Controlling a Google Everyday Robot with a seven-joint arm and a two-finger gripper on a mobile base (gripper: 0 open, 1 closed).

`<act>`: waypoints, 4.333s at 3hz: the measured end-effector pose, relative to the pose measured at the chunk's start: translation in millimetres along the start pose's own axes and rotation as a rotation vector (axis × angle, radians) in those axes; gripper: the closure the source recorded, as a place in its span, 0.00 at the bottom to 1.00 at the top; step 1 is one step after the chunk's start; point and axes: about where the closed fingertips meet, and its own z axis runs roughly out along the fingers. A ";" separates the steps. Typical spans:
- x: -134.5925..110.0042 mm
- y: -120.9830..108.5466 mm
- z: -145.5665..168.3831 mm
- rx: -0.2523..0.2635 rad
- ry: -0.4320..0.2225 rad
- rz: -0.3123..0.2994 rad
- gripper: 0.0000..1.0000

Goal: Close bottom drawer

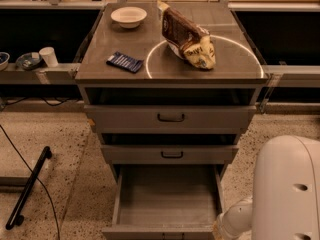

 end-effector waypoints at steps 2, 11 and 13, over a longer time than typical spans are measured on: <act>-4.8 0.4 31.1 -0.051 -0.025 0.015 1.00; 13.5 -7.5 52.3 0.012 -0.309 0.197 0.50; 19.7 -42.3 73.0 0.194 -0.416 0.260 0.97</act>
Offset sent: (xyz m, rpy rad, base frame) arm 0.0072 0.0076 -0.0441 0.0152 0.0817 -0.0109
